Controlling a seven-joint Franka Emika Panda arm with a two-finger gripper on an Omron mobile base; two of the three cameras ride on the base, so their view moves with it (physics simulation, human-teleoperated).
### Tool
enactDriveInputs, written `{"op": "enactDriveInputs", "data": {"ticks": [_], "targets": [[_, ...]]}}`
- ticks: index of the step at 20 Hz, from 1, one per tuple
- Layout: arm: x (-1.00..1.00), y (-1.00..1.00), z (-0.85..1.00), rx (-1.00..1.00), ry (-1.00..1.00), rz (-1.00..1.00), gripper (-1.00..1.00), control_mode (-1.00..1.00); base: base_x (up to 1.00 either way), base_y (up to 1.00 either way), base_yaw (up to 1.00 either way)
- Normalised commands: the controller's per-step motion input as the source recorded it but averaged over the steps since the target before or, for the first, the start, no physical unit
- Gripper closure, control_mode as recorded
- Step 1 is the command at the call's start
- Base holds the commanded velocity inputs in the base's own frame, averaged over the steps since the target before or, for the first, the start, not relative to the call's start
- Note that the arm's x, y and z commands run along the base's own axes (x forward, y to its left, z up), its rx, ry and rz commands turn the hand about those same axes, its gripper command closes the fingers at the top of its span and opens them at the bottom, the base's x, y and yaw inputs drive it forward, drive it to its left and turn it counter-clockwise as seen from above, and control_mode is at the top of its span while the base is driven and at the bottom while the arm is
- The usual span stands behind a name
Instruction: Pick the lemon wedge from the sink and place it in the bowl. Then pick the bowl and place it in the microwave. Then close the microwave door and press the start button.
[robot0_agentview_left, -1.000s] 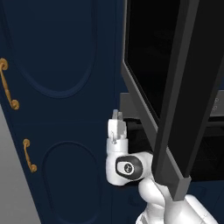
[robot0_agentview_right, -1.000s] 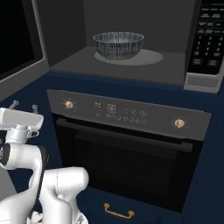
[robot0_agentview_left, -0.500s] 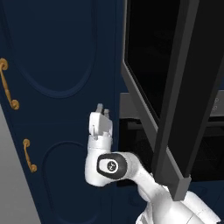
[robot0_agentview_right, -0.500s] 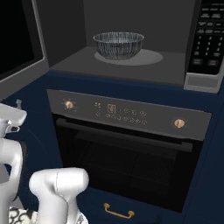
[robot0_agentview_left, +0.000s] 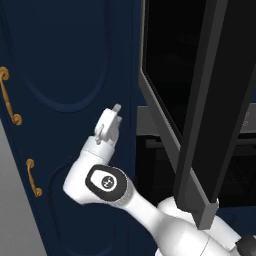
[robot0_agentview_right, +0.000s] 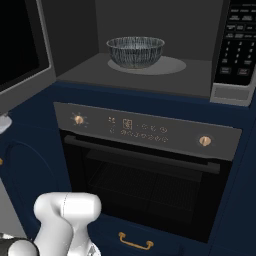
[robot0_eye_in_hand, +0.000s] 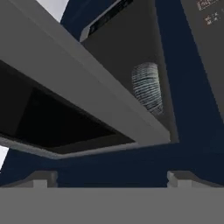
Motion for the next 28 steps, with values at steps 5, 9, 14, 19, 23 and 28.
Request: {"op": "enactDriveInputs", "data": {"ticks": [5, 9, 14, 19, 23, 28], "targets": [[-0.49, -0.28, 0.37, 0.36, -0.01, 0.0, -1.0, -1.0, 0.0, 0.0, 0.0], [-0.48, -0.54, 0.43, 0.39, 0.0, 0.06, -1.0, -1.0, 0.0, 0.0, 0.0], [-0.36, -0.7, 0.36, 0.38, -0.01, 0.07, -1.0, -1.0, 0.0, 0.0, 0.0], [-0.45, -0.83, 0.12, 0.33, -0.05, 0.09, -1.0, -1.0, 0.0, 0.0, 0.0], [-0.38, -0.91, 0.05, 0.24, -0.08, 0.11, -1.0, -1.0, 0.0, 0.0, 0.0], [-0.19, -0.85, 0.14, 0.2, -0.02, 0.18, -1.0, -1.0, 0.0, 0.0, 0.0]]}}
